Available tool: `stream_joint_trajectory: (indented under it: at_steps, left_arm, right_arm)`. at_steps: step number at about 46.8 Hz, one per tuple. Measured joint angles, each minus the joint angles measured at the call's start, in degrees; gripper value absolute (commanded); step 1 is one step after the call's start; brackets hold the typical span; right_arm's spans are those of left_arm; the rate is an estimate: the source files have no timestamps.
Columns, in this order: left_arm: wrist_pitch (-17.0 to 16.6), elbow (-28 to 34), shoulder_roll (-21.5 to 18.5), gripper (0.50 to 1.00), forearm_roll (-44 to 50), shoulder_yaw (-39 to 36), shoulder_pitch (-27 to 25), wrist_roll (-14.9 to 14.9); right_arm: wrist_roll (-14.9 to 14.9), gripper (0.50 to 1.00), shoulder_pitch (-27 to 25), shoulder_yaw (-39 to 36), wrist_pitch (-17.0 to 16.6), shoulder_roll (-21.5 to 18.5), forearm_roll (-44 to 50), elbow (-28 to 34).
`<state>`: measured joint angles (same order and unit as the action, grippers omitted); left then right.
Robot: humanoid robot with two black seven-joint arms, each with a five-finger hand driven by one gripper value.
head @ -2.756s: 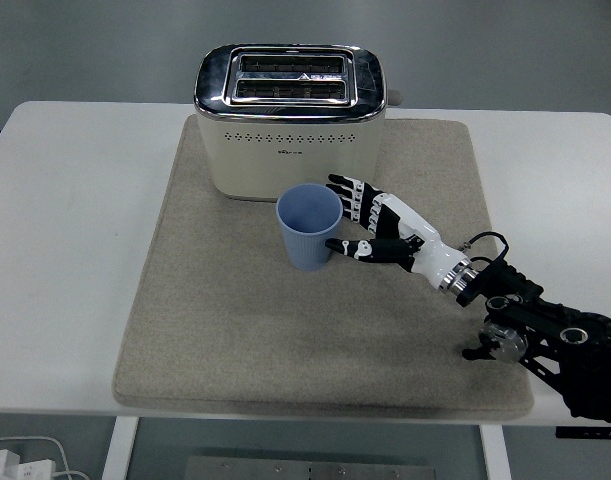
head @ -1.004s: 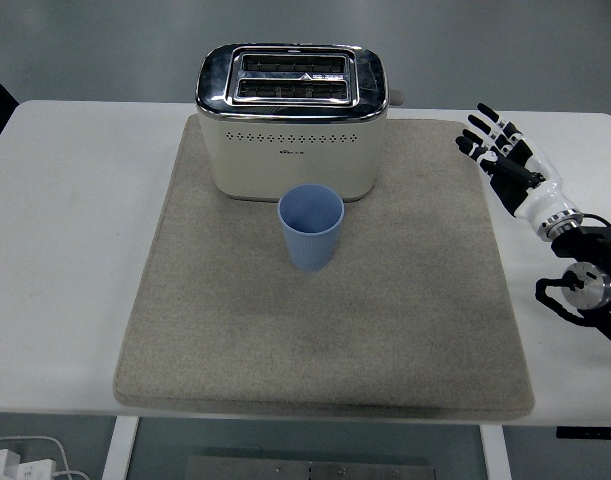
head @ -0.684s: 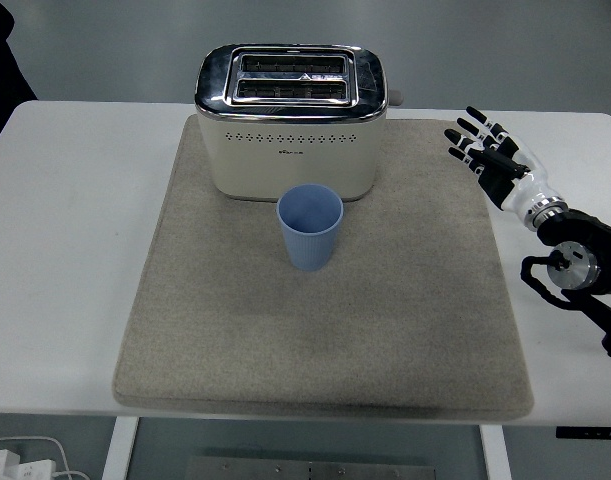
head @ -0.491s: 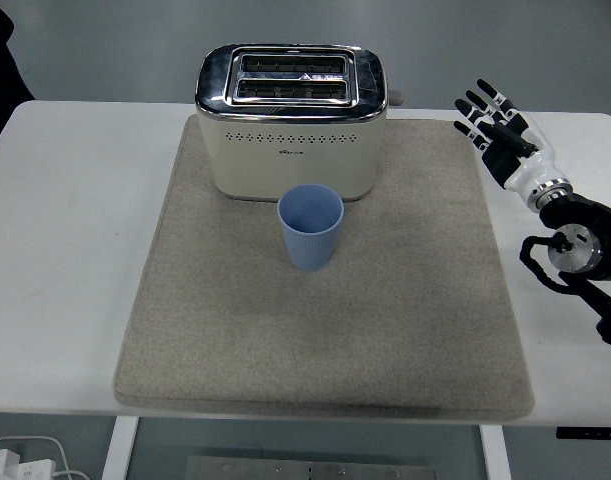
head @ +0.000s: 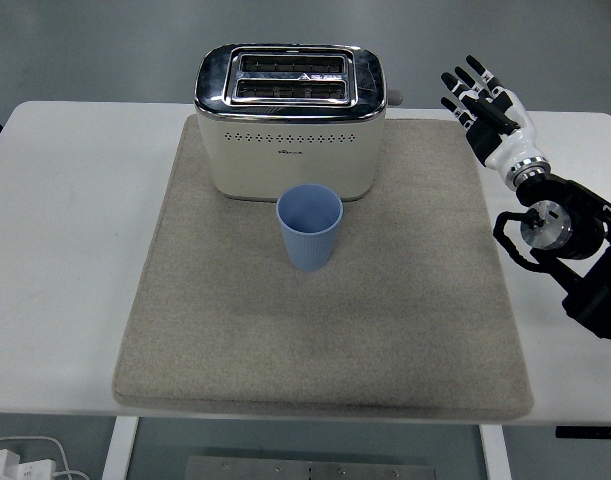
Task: Put the water cup in front of the bread machine
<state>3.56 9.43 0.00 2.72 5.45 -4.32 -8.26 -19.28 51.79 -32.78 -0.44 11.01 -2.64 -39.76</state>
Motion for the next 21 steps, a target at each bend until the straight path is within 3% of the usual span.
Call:
stream_joint_trajectory:
  at_steps: [21]
  left_arm:
    - [0.01,-0.03,0.0,1.0,0.0,0.0,0.01,0.0]
  right_arm:
    - [-0.91,0.928,2.35,-1.39,-2.03,-1.95,-0.05,6.06]
